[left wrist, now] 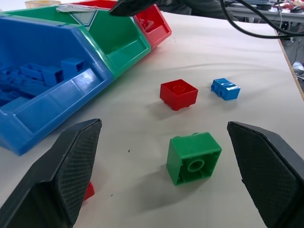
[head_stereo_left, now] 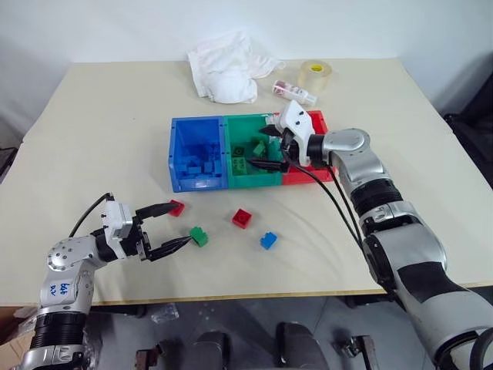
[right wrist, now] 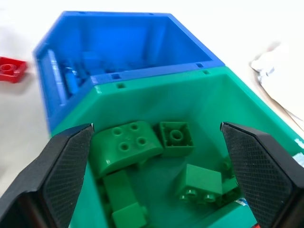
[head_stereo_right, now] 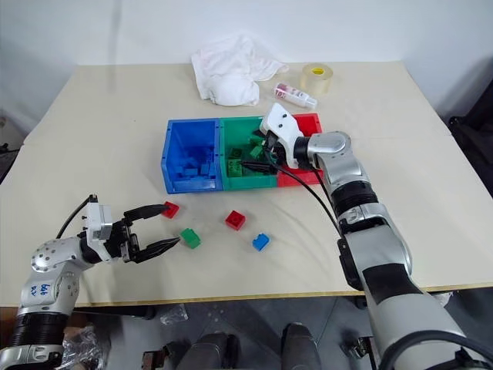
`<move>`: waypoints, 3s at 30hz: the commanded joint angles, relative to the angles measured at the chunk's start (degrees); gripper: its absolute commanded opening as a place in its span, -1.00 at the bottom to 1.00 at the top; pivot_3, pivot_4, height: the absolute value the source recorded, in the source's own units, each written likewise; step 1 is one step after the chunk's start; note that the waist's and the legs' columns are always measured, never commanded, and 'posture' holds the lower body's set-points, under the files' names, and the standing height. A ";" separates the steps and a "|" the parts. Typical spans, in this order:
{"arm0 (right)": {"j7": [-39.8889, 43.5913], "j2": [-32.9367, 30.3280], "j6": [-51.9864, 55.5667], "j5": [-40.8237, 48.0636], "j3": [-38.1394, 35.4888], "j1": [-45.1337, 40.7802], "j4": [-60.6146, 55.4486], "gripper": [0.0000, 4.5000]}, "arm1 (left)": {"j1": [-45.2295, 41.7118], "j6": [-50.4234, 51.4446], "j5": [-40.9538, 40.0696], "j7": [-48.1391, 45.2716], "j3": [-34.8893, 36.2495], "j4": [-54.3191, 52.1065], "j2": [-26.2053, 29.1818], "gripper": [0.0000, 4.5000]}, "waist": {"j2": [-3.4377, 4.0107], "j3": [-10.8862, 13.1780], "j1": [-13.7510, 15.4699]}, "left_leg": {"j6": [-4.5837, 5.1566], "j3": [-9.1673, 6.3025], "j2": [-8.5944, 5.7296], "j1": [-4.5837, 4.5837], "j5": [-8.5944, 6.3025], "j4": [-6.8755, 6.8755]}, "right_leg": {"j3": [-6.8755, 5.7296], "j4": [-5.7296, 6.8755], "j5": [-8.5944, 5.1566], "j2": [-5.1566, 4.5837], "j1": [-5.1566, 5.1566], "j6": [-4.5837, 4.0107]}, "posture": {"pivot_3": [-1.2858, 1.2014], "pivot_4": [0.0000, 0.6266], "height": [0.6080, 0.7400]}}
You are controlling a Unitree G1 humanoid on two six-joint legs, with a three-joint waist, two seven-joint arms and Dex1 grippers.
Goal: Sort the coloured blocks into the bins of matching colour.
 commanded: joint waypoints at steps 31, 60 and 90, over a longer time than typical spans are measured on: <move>14.70 -36.07 25.00 17.43 -10.58 46.13 -57.93 0.98 | -3.83 -2.48 -0.42 -4.71 1.68 6.95 2.00 1.00 | 0.00 0.01 2.96 | 0.02 0.41 0.12 0.04 -0.01 0.13 | 0.16 -0.23 0.00 -0.01 0.09 0.00 | 0.03 -0.52 1.00; 11.82 -11.46 17.72 6.15 8.67 23.36 -40.38 -0.61 | 4.35 -0.29 -2.31 0.48 4.28 -3.67 1.65 1.00 | -0.03 -0.01 1.56 | -0.02 0.16 0.05 0.01 0.00 0.09 | 0.07 -0.13 0.00 0.01 0.05 -0.01 | 0.03 -0.52 1.00; -11.64 16.39 -6.78 -5.57 3.62 -16.12 16.28 0.99 | 4.39 -1.52 -2.07 0.61 4.26 -4.04 1.44 1.00 | 0.03 0.02 -1.97 | -0.09 -0.29 -0.01 0.02 -0.01 -0.18 | -0.08 0.14 0.00 0.06 -0.05 -0.09 | 0.03 -0.52 1.00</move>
